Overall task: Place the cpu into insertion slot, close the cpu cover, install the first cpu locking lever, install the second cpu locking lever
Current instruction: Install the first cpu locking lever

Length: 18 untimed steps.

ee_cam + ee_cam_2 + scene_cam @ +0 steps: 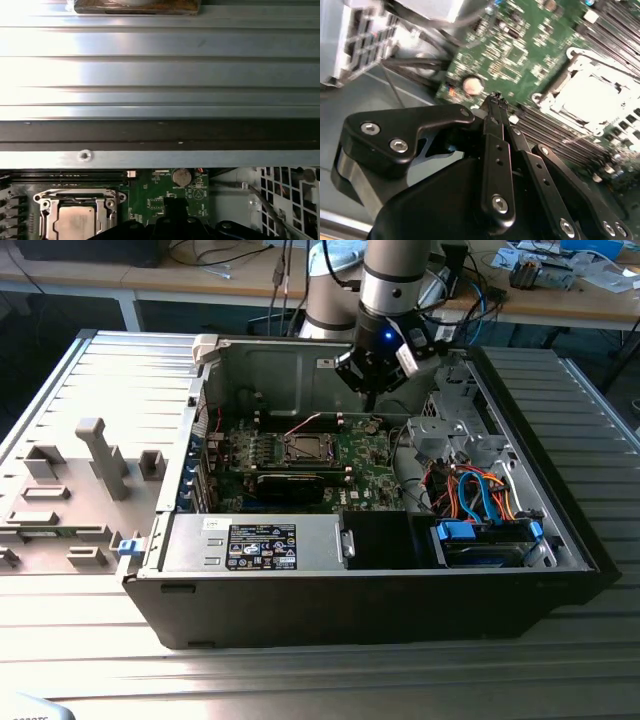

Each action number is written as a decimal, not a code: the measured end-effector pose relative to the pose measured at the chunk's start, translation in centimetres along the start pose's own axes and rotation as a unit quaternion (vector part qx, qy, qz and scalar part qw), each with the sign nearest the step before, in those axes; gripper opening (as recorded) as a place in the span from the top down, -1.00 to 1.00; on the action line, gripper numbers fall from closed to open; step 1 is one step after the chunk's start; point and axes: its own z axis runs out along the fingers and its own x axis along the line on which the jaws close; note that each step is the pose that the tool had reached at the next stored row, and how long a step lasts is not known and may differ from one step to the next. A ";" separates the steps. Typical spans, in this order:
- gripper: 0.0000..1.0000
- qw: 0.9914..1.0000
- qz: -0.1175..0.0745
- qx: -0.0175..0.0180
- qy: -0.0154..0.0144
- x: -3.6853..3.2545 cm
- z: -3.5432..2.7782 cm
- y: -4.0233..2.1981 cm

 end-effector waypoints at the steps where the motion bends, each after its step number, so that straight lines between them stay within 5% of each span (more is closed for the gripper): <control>1: 0.79 1.000 0.000 0.000 0.000 0.42 -0.01 0.00; 3: 0.79 1.000 0.000 0.000 -0.001 2.42 -0.07 -0.01; 5: 0.79 1.000 0.000 0.000 -0.001 3.43 -0.09 0.00; 7: 0.79 1.000 0.000 0.000 -0.002 5.76 -0.11 -0.01; 10: 0.79 1.000 0.000 0.000 -0.002 7.68 0.12 -0.02; 14: 0.79 1.000 0.000 0.000 -0.003 9.91 0.69 -0.04; 18: 0.79 1.000 -0.012 -0.002 -0.002 10.74 1.46 -0.06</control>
